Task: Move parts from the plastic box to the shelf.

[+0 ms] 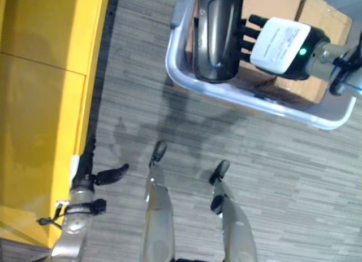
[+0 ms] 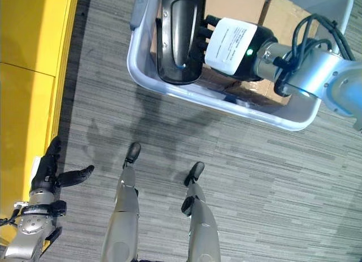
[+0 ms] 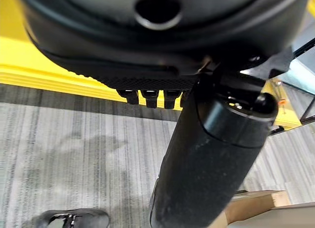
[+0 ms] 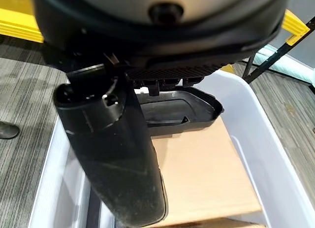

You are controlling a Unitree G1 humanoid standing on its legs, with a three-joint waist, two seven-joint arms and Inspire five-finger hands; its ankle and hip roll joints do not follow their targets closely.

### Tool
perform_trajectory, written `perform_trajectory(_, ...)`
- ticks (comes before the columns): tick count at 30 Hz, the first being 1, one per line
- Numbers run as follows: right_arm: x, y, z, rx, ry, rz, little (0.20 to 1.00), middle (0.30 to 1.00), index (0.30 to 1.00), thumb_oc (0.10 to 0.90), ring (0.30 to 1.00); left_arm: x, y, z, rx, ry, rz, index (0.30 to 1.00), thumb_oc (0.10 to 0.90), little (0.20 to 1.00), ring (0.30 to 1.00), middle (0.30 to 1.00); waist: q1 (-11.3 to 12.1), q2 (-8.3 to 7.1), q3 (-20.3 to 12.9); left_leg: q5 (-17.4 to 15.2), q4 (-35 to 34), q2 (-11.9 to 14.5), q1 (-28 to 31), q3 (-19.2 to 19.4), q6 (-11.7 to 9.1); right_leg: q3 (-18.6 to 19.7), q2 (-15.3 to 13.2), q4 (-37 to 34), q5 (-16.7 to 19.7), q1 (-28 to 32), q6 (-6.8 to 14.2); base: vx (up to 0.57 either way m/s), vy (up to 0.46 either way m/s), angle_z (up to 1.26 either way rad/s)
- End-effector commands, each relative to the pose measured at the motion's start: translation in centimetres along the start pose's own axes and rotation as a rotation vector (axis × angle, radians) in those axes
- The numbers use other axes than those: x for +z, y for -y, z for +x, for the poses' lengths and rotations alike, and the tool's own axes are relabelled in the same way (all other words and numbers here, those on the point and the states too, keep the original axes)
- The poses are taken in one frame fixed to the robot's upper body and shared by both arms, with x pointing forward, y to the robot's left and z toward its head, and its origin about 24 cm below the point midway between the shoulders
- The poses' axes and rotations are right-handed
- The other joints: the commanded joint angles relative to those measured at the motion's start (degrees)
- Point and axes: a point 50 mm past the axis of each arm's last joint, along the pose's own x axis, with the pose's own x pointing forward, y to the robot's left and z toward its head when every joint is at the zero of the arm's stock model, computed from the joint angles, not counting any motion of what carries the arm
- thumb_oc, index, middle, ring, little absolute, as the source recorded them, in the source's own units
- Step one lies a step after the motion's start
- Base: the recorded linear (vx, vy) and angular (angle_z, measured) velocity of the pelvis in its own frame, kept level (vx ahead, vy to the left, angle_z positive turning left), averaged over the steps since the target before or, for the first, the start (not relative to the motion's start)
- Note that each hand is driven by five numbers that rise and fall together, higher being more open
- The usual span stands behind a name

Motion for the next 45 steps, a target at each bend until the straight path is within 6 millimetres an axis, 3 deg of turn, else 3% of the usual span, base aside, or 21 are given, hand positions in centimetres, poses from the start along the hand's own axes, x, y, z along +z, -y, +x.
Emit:
perform_trajectory(1,-4.2,2.7,-1.9,-0.093,-0.159,-0.107,1.0,1.0,1.0,0.9,1.0,2.0,-3.8,-0.8,0.088,0.131,0.103,1.0,0.9,1.0,1.0,1.0,1.2,-4.27,-0.8,2.2,-4.6,3.3,6.5,3.0,0.6,-0.4,-4.5,5.8,-4.8,3.9,5.3,-0.01,-0.004,0.05)
perform_trajectory(8,-4.8,2.6,-1.8,-0.087,-0.187,-0.142,1.0,1.0,1.0,0.9,1.0,2.6,-4.6,-0.7,0.11,0.153,0.119,1.0,0.9,1.0,1.0,1.0,1.9,-4.91,-0.8,1.9,-4.6,3.2,4.4,2.5,0.5,-0.8,-4.7,7.1,-5.7,1.5,5.3,0.02,0.011,0.05)
perform_trajectory(9,-4.6,4.4,-0.1,-0.166,-0.173,-0.147,1.0,1.0,1.0,0.9,1.0,2.1,-4.5,-1.1,0.115,0.139,0.131,1.0,0.9,1.0,1.0,1.0,5.2,-5.56,-0.8,1.6,-4.6,-0.6,3.2,-9.1,2.3,1.4,-3.2,7.2,-5.4,-0.2,5.3,0.02,0.3,0.02)
perform_trajectory(10,-6.2,4.1,-0.4,-0.154,-0.242,-0.13,1.0,1.0,1.0,0.9,1.0,2.6,-5.0,-0.6,0.174,0.161,0.08,1.0,0.9,1.0,1.0,1.0,5.5,-4.91,-0.8,0.7,-4.6,0.6,4.3,-9.9,1.8,3.0,-3.5,9.5,-7.0,-1.1,5.0,-0.06,0.319,-0.14)
perform_trajectory(11,-6.3,4.1,-0.3,-0.156,-0.244,-0.129,1.0,1.0,1.0,0.9,1.0,2.6,-5.1,-0.5,0.176,0.163,0.08,1.0,0.9,1.0,1.0,1.0,6.0,-5.14,-0.8,1.5,-4.6,0.7,3.5,-10.2,1.4,3.0,-3.6,10.1,-6.1,-2.5,4.5,0.06,-0.01,-0.48)
perform_trajectory(12,-7.0,5.9,-0.8,-0.196,-0.26,-0.21,1.0,1.0,1.0,0.9,1.0,2.3,-5.3,-0.7,0.164,0.148,0.088,1.0,0.9,1.0,1.0,1.0,6.6,-7.97,-0.8,0.1,-4.6,-0.1,4.0,-11.2,1.1,3.3,-3.2,9.7,-8.2,-0.4,4.4,0.0,-0.119,-1.18)
perform_trajectory(15,-7.4,6.1,-1.5,-0.208,-0.282,-0.213,1.0,1.0,1.0,0.9,1.0,2.0,-5.2,-0.8,0.154,0.134,0.106,1.0,0.9,1.0,1.0,1.0,6.1,-8.16,-0.8,0.8,-4.6,-1.7,2.9,-13.2,1.2,2.0,-3.7,10.6,-9.5,0.2,4.2,0.04,-0.068,-0.34)
perform_trajectory(23,-8.6,4.5,-1.5,-0.149,-0.35,-0.211,1.0,1.0,1.0,0.9,1.0,2.6,-5.5,-0.6,0.17,0.168,0.123,1.0,0.9,1.0,1.0,1.0,6.2,-8.39,-0.8,1.5,-4.6,-2.5,-0.6,-13.8,1.6,1.6,-4.2,12.6,-10.7,-3.5,3.9,0.01,-0.005,0.2)
perform_trajectory(29,-9.6,1.3,-1.8,-0.031,-0.423,-0.201,1.0,1.0,1.0,0.9,1.0,3.1,-6.5,-0.8,0.206,0.19,0.151,1.0,0.9,1.0,1.0,1.0,6.9,-9.34,-0.8,1.8,-4.6,-1.8,-4.5,-12.9,2.3,3.4,-4.0,15.3,-11.6,-9.9,3.7,0.0,0.008,-0.03)
perform_trajectory(34,-10.2,-0.6,-1.9,0.034,-0.471,-0.176,1.0,1.0,1.0,0.9,1.0,3.2,-6.6,-0.9,0.222,0.202,0.138,1.0,0.9,1.0,1.0,1.0,7.2,-9.03,-0.8,2.1,-4.6,-1.3,-6.8,-12.4,2.6,4.2,-3.8,16.9,-12.2,-13.7,3.6,0.0,0.003,-0.08)
perform_trajectory(42,-10.5,-1.6,-1.6,0.068,-0.503,-0.178,1.0,1.0,1.0,0.9,1.0,3.3,-7.1,-1.0,0.248,0.21,0.136,1.0,0.9,1.0,1.0,1.0,7.1,-9.29,-0.8,2.6,-4.6,-0.8,-9.7,-11.5,2.6,4.9,-3.6,18.3,-12.4,-18.0,3.5,-0.01,-0.005,-0.09)
perform_trajectory(45,-10.7,-3.1,-1.8,0.123,-0.539,-0.16,1.0,1.0,1.0,0.9,1.0,3.6,-7.0,-1.1,0.242,0.224,0.136,1.0,0.9,1.0,1.0,1.0,7.5,-9.14,-0.8,2.9,-4.6,-0.7,-11.0,-11.4,2.5,5.1,-3.5,18.7,-12.3,-19.8,3.5,0.0,0.0,0.0)
